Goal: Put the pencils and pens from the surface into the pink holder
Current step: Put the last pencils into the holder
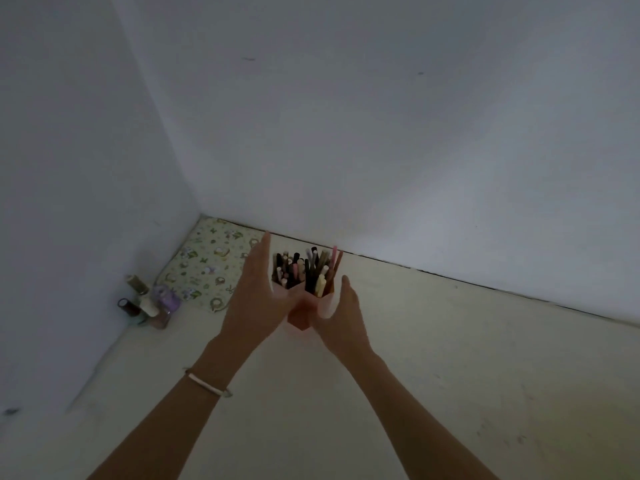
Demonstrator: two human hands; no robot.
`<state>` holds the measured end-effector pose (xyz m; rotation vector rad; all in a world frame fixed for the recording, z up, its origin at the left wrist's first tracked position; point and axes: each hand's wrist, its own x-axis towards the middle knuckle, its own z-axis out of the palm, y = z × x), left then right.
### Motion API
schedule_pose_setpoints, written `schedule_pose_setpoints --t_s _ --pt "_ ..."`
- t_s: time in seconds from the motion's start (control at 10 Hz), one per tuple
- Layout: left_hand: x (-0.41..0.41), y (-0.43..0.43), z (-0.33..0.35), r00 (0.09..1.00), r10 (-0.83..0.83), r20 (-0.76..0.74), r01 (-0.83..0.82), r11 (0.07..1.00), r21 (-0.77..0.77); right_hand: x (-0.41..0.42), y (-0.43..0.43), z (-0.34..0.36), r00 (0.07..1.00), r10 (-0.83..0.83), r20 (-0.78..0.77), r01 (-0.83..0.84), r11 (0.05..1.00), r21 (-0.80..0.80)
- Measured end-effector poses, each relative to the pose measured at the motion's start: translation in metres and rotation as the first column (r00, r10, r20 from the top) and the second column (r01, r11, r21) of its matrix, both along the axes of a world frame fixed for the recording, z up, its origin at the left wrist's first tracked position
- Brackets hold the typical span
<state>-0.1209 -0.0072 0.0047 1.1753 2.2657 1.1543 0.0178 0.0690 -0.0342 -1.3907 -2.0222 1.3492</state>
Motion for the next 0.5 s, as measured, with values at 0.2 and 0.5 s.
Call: schedule_pose_setpoints --t_s 0.2,0.5 --pt "-0.016 0.033 -0.009 0.993 0.103 0.052 -0.106 0.993 0.06 -0.048 0.012 -0.009 0.966 -0.132 -0.223 0.081 0.971 -0.223" --pt "-0.058 0.079 -0.012 0.983 0.078 0.164 -0.088 0.995 0.055 -0.09 0.035 -0.007 0.99 -0.142 -0.022 0.143 0.989 0.037"
